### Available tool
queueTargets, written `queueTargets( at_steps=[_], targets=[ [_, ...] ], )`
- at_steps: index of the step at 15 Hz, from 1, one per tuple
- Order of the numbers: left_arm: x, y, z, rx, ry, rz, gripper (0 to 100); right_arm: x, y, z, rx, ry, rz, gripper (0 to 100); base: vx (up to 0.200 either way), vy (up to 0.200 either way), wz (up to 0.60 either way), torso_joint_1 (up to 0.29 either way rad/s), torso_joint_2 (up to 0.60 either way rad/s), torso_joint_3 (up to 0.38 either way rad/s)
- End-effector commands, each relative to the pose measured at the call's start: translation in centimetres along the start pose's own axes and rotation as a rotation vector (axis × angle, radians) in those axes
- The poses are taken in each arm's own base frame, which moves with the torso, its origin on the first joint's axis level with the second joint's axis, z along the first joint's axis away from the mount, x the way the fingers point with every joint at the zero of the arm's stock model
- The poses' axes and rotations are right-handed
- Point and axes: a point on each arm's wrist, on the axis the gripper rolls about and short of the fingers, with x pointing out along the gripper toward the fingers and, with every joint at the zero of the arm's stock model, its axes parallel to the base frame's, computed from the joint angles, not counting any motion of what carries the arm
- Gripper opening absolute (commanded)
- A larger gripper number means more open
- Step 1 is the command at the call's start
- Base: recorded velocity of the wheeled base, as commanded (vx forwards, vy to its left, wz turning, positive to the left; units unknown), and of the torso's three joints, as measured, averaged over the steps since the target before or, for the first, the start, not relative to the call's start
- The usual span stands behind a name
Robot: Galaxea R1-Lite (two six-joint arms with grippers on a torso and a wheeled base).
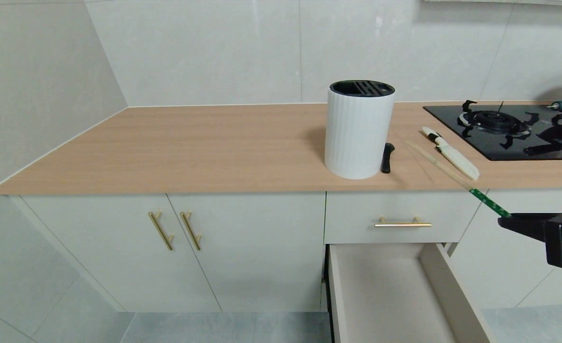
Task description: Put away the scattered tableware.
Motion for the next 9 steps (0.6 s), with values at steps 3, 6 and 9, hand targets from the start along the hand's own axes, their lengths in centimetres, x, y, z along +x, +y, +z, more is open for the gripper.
queueTargets(
  at_steps=[3, 6, 9],
  targets=[
    [0.0, 0.0, 0.0, 0.0, 0.001, -0.001, 100, 0.2, 0.8, -2.1, -0.096, 0.059, 0.051, 0, 0.0, 0.0, 0.0, 0.0, 0.0, 0.0],
    [0.0, 0.0, 0.0, 0.0, 0.003, -0.001, 100, 0.5, 2.1, -3.0, -0.14, 0.086, 0.121, 0, 0.0, 0.0, 0.0, 0.0, 0.0, 0.0],
    [0.0, 0.0, 0.0, 0.0, 0.001, 0.001, 100, 1.2, 3.1, -3.8, -0.164, 0.131, 0.176, 0, 0.0, 0.0, 0.0, -0.062, 0.12, 0.063]
  ],
)
